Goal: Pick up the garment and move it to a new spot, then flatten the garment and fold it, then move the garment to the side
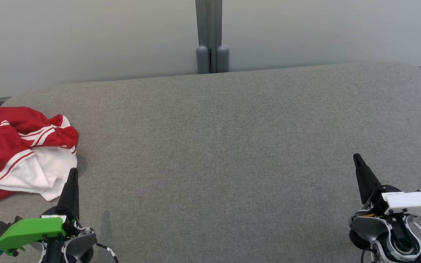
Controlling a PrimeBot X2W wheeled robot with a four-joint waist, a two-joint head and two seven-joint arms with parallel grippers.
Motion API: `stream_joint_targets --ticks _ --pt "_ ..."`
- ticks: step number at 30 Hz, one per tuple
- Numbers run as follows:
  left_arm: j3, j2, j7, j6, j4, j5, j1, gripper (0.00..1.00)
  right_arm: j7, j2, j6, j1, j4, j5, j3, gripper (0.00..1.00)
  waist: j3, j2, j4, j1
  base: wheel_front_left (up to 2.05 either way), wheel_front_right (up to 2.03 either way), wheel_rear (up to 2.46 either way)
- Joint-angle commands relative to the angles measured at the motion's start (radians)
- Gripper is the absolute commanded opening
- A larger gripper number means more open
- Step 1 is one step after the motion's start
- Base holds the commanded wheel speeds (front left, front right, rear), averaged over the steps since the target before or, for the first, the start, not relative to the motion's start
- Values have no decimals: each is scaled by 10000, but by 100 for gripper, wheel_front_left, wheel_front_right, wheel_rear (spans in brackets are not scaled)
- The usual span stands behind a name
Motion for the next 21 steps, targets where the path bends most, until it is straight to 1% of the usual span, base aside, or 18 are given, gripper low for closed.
stream_joint_targets --ticks 1,11,12,15,21 --pt "16 5 -9 -46 7 64 -169 0 -8 -11 40 -53 9 2 -1 0 0 0 0 0 0 0 0" --pt "16 5 -9 -46 7 64 -169 0 -8 -11 40 -53 9 2 -1 0 0 0 0 0 0 0 0" --pt "-1 0 -1 0 -1 0 0 100 0 0 0 0 -2 1 1 100 0 0 0 0 0 0 0" --pt "-42 -36 -10 13 183 -5 144 100 -6 51 -28 137 172 1 14 100 3 0 0 0 0 0 0" --pt "-374 -10 -314 10 -7 185 145 100 -279 -2 -23 213 -61 -247 220 100 10 0 0 0 0 0 0"
